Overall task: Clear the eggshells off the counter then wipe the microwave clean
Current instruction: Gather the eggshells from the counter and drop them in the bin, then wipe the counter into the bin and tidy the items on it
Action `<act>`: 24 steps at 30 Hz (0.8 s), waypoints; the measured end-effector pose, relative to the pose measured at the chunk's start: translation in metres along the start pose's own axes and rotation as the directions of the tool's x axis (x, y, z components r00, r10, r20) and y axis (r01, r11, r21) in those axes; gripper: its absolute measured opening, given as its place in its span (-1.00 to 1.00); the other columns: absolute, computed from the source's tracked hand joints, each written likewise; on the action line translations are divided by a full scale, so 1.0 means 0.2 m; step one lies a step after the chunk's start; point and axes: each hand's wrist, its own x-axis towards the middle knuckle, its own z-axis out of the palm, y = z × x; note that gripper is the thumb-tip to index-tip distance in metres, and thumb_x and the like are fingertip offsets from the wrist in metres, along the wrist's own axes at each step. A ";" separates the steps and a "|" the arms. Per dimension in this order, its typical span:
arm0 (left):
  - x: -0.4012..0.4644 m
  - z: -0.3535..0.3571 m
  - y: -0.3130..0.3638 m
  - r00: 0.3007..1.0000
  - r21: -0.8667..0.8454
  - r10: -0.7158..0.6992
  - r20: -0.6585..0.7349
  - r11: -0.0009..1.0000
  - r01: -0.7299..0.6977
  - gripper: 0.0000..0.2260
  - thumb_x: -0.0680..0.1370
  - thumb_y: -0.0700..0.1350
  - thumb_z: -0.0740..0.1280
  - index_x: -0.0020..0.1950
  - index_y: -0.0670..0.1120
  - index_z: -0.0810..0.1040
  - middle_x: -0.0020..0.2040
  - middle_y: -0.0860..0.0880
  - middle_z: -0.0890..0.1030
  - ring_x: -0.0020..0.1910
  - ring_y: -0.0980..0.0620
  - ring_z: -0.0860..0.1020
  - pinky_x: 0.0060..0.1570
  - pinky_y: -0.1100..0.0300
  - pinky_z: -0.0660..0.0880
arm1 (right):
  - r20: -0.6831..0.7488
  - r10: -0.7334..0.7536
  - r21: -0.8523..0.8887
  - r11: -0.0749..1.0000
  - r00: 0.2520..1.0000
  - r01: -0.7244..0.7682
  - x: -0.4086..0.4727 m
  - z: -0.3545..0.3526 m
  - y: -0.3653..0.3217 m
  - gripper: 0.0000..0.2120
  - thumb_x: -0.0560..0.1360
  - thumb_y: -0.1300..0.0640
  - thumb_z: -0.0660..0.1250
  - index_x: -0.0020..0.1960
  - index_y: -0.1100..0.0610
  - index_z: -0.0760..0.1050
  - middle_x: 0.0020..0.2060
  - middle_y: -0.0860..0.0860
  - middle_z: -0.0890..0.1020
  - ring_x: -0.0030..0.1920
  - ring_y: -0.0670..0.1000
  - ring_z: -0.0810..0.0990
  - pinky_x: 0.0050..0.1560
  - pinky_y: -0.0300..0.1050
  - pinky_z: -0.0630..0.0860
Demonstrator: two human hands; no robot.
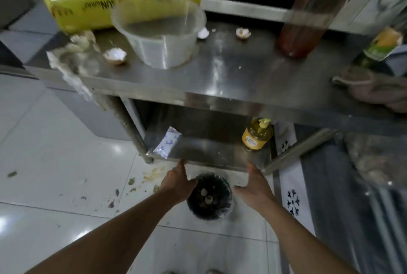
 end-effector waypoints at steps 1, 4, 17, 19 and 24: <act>-0.05 -0.06 0.05 1.000 0.002 0.013 -0.006 1.000 -0.013 -0.44 0.51 -0.09 0.33 0.45 -0.07 0.19 0.29 -0.19 0.47 0.16 -0.19 0.52 0.08 -0.04 0.53 | -0.014 -0.016 -0.001 1.000 1.000 0.016 -0.06 -0.05 -0.05 -0.21 0.45 0.16 0.38 0.52 0.09 -0.01 0.49 0.05 0.17 0.46 0.06 0.20 0.39 -0.12 0.23; -0.20 -0.23 0.21 0.995 0.034 0.088 -0.051 0.996 -0.087 -0.49 0.52 -0.09 0.32 0.42 -0.09 0.21 0.26 -0.15 0.49 0.17 -0.14 0.52 0.12 0.06 0.48 | -0.052 -0.064 -0.020 0.998 0.997 0.063 -0.21 -0.20 -0.21 -0.23 0.45 0.12 0.38 0.52 0.06 0.03 0.47 0.02 0.21 0.45 0.04 0.22 0.38 -0.13 0.23; -0.50 -0.86 0.63 0.944 -0.053 0.272 -0.188 0.957 -0.286 -0.46 0.49 -0.08 0.34 0.43 -0.02 0.23 0.15 -0.08 0.54 0.14 -0.09 0.52 0.14 0.11 0.44 | -0.265 -0.240 -0.055 0.971 0.934 0.234 -0.45 -0.68 -0.79 -0.39 0.42 0.13 0.42 0.39 0.03 0.25 0.31 0.01 0.40 0.29 0.02 0.40 0.21 -0.24 0.31; -0.51 -0.93 0.67 0.938 -0.097 0.275 -0.210 0.949 -0.300 -0.47 0.49 -0.11 0.34 0.42 -0.01 0.24 0.15 -0.05 0.53 0.12 -0.06 0.53 0.14 0.09 0.46 | -0.270 -0.261 -0.055 0.965 0.927 0.256 -0.42 -0.73 -0.86 -0.37 0.42 0.14 0.41 0.41 0.05 0.24 0.33 0.03 0.39 0.31 0.04 0.40 0.22 -0.25 0.29; -0.48 -1.04 0.75 0.920 -0.114 0.268 -0.285 0.944 -0.310 -0.49 0.50 -0.08 0.35 0.41 0.00 0.26 0.25 -0.11 0.50 0.17 -0.07 0.50 0.11 0.11 0.46 | -0.284 -0.271 -0.036 0.961 0.920 0.273 -0.31 -0.86 -0.99 -0.30 0.41 0.13 0.41 0.47 0.05 0.18 0.40 0.06 0.34 0.36 0.08 0.36 0.34 -0.08 0.34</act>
